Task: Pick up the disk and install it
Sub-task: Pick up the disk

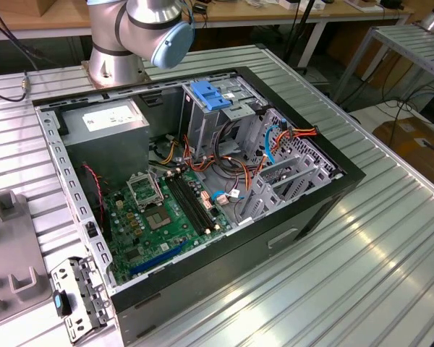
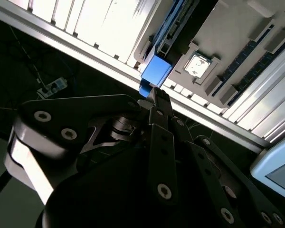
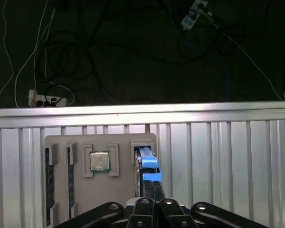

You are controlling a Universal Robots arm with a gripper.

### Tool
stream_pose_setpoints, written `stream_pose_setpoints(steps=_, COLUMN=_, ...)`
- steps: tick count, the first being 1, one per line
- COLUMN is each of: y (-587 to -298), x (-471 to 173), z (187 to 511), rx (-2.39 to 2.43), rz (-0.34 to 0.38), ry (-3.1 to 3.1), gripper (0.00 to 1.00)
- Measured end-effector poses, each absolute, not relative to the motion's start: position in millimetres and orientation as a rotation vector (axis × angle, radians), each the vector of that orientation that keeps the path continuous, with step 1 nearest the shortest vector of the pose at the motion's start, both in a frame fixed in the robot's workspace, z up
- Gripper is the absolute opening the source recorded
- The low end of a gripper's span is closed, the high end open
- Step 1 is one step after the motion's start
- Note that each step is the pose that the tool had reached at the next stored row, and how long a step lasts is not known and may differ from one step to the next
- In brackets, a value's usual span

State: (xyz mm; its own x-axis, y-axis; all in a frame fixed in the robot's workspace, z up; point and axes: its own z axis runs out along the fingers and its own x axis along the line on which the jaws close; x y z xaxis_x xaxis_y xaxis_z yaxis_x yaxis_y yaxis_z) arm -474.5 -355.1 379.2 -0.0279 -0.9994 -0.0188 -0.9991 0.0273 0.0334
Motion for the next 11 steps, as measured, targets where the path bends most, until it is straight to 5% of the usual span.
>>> stream_pose_setpoints(steps=11, y=-355.1, x=-474.5, z=378.7, rx=2.193, rz=-0.058, ry=-2.235, gripper=0.11)
